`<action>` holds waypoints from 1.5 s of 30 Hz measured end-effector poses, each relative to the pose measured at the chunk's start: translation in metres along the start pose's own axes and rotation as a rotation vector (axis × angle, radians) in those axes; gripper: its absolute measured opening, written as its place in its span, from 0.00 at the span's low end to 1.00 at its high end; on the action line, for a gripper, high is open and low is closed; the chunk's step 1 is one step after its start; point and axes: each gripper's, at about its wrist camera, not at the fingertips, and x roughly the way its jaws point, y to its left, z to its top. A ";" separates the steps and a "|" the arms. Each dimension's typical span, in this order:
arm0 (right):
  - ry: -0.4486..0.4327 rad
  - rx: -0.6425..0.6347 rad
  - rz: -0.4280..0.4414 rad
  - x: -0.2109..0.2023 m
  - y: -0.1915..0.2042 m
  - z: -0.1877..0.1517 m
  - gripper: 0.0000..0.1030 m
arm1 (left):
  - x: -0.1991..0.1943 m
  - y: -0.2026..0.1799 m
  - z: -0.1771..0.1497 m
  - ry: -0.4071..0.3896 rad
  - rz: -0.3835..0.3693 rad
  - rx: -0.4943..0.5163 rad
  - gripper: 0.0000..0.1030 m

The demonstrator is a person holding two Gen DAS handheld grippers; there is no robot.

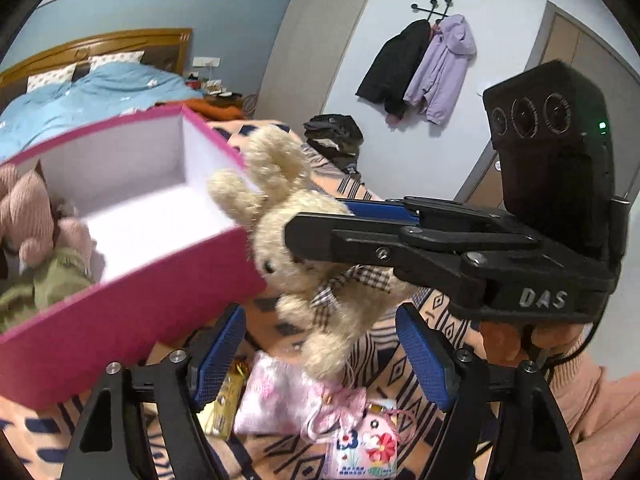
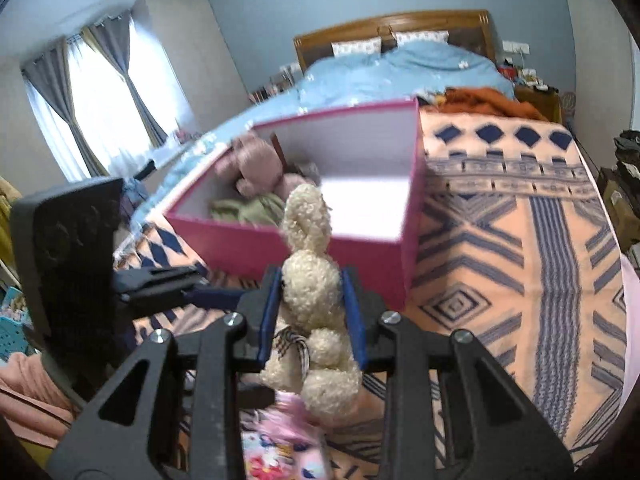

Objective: Organize objects
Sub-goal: 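Lower the cream bunny into the magenta box and open the right gripper, then move the right gripper back toward the pink floral pouch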

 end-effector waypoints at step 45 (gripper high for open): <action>0.013 0.084 -0.135 0.075 -0.042 0.068 0.35 | 0.027 0.071 0.074 -0.053 0.338 -0.054 0.69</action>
